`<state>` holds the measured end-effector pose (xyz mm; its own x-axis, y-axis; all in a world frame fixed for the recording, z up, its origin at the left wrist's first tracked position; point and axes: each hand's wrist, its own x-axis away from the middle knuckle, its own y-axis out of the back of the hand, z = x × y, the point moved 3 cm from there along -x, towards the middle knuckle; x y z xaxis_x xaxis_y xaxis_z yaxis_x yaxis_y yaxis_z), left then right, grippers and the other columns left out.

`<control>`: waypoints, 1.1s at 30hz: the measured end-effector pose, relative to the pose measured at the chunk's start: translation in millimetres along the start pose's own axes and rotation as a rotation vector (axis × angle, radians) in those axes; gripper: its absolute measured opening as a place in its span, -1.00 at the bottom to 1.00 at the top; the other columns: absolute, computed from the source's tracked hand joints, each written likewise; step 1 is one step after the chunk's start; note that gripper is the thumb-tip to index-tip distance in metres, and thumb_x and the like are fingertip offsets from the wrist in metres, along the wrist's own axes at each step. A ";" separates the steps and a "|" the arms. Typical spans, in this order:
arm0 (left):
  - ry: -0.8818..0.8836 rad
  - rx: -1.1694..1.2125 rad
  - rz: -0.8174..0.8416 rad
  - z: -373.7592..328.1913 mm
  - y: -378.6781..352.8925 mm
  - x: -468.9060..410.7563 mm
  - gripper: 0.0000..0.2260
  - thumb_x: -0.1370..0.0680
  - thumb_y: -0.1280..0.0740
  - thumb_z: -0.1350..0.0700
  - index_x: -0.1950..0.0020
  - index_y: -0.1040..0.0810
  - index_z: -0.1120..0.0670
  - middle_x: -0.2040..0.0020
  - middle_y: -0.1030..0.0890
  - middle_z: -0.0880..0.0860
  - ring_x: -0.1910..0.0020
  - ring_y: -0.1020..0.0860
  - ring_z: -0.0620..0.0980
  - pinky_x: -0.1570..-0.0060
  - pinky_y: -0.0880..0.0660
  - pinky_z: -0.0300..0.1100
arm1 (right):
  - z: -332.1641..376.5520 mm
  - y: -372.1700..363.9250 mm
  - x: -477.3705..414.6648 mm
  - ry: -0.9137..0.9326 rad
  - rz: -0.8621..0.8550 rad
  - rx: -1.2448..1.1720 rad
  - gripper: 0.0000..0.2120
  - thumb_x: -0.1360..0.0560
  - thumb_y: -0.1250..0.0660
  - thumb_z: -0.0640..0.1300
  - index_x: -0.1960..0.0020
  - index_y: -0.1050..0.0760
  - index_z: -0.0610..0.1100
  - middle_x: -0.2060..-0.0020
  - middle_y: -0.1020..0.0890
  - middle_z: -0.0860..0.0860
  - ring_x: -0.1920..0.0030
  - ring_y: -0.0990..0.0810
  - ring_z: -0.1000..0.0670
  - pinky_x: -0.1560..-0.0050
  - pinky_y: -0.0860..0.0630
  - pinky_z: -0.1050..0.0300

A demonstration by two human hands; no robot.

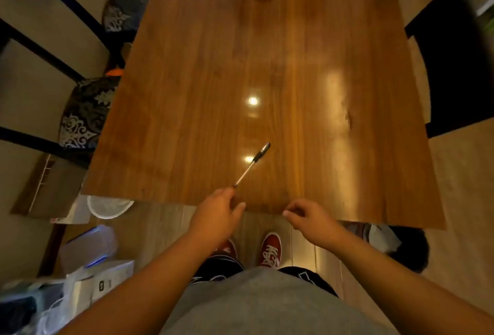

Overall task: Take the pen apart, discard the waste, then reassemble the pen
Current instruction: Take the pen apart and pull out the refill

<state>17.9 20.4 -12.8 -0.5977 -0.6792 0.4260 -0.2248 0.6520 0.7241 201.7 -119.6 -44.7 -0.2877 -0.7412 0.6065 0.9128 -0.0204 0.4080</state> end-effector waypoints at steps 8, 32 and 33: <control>-0.017 -0.237 -0.045 -13.5 -0.2 -77.7 -0.70 -0.52 -0.30 -0.12 -0.14 -0.41 0.01 -0.09 -0.46 0.02 -0.10 -0.44 0.00 0.03 -0.53 -0.10 | 46.2 21.2 -54.2 -0.136 -0.007 -0.178 -0.86 -0.53 -0.30 0.06 0.01 -0.56 0.02 0.11 -0.65 -0.01 0.12 -0.63 -0.01 0.15 -0.54 0.11; -0.413 0.170 0.054 1.6 116.6 -106.9 -0.90 -0.58 -0.21 -0.07 -0.07 -0.38 -0.12 0.17 -0.53 -0.13 0.23 -0.54 -0.12 0.26 -0.46 -0.11 | 204.6 11.2 -88.8 -0.019 -0.211 -0.643 -0.76 -0.57 -0.28 -0.09 0.16 -0.57 -0.21 0.44 -0.59 0.00 0.47 -0.52 0.10 0.46 -0.43 0.28; -0.417 0.193 0.032 -0.7 122.5 -106.9 -0.92 -0.57 -0.22 -0.06 -0.04 -0.38 -0.12 0.21 -0.52 -0.14 0.26 -0.52 -0.14 0.29 -0.44 -0.13 | 212.2 12.0 -87.6 0.005 -0.207 -0.670 -0.76 -0.57 -0.29 -0.09 0.17 -0.56 -0.23 0.44 -0.58 -0.01 0.47 -0.52 0.10 0.46 -0.43 0.27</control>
<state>54.8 172.6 30.8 -0.8564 -0.4896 0.1637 -0.3164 0.7484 0.5829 176.3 87.5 51.9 -0.4746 -0.6807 0.5580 0.8222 -0.5692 0.0049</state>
